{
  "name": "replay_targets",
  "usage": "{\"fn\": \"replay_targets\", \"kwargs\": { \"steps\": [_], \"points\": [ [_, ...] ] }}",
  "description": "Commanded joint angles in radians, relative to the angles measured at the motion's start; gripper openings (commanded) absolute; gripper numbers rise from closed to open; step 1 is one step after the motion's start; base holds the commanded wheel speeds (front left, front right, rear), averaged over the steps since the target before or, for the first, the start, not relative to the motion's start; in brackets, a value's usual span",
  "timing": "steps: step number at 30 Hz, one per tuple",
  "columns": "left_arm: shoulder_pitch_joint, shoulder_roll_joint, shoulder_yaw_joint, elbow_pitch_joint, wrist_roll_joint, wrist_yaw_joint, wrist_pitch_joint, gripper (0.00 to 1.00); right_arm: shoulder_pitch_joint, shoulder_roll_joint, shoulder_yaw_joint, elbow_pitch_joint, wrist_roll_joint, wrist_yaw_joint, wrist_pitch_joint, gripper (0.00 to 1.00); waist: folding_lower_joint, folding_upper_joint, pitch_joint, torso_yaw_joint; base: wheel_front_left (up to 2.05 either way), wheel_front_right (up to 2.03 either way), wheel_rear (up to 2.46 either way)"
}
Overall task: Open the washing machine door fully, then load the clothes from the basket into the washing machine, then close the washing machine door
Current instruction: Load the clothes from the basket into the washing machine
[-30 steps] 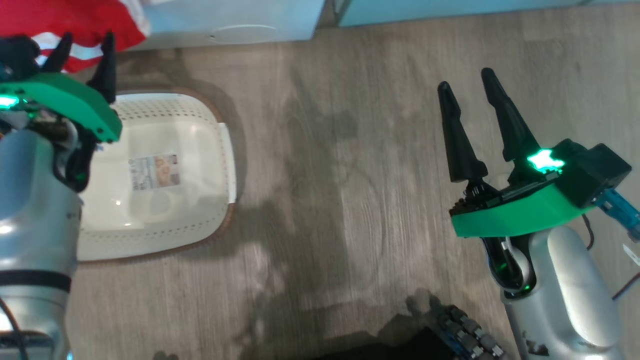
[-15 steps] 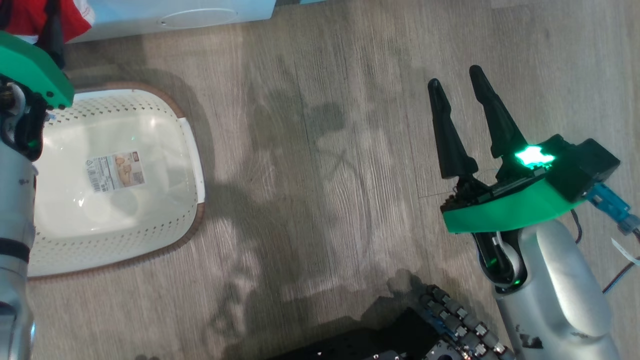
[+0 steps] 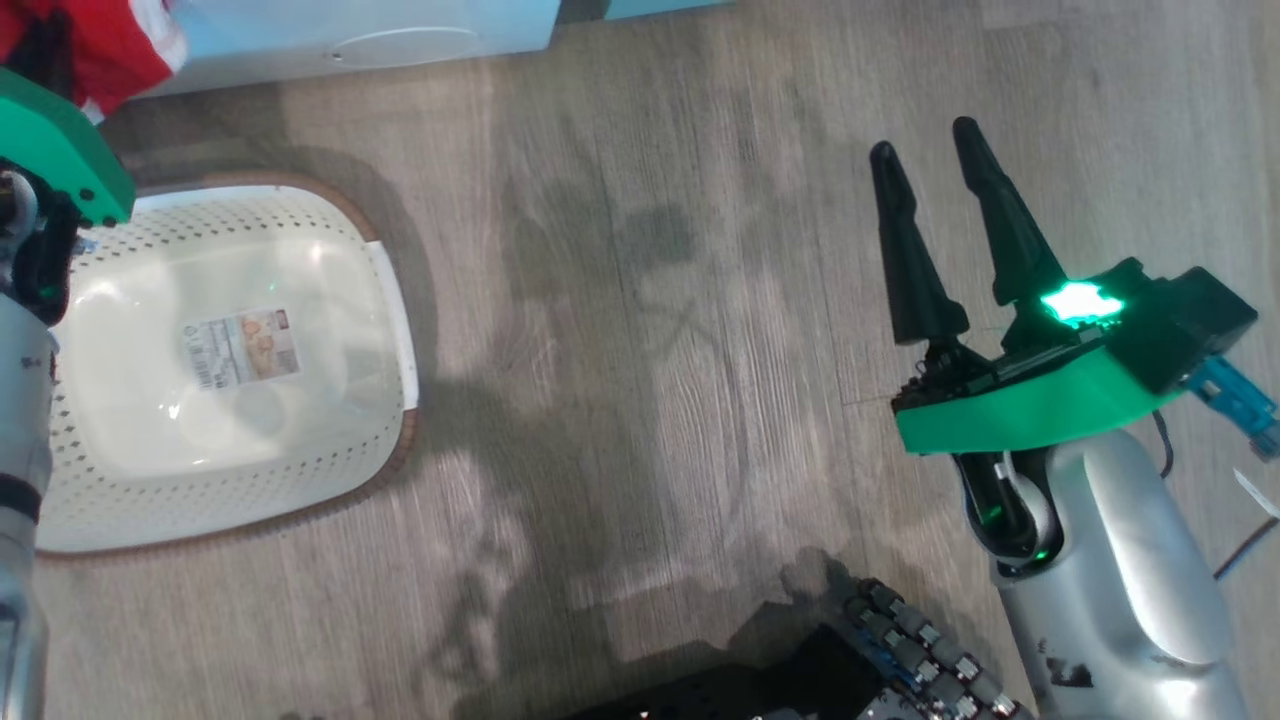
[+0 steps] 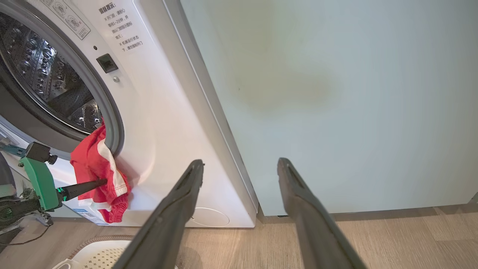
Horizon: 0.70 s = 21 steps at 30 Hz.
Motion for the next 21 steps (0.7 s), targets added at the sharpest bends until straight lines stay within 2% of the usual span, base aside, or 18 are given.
{"fn": "replay_targets", "kwargs": {
  "steps": [1,5,12,15,21],
  "points": [
    [-0.013,0.041,0.012,-0.014,0.001,0.011,0.01,0.0,0.031,-0.001,0.009,-0.03,0.009,0.0,-0.009,1.0,0.0,0.0,-0.01,0.014,0.0,0.0,0.0],
    [-0.013,0.052,-0.002,-0.04,0.006,0.019,0.059,0.0,0.039,-0.001,0.0,-0.035,0.008,0.0,-0.009,1.0,0.0,0.0,-0.024,0.041,0.0,0.0,0.0],
    [-0.056,0.123,-0.011,-0.179,0.012,0.022,0.172,0.0,0.032,-0.001,0.009,-0.043,0.017,0.0,-0.009,1.0,0.0,0.0,-0.024,0.056,0.0,0.0,0.0],
    [-0.083,0.175,-0.008,-0.28,0.018,0.035,0.239,0.0,0.025,-0.001,0.019,-0.048,0.029,0.0,-0.009,1.0,0.0,0.0,-0.015,0.045,0.0,0.0,0.0],
    [-0.143,0.264,0.026,-0.435,0.012,0.09,0.376,0.0,0.01,-0.001,0.04,-0.059,0.066,0.0,-0.009,1.0,0.0,0.0,0.023,-0.014,0.0,0.0,0.0]
  ]
}}
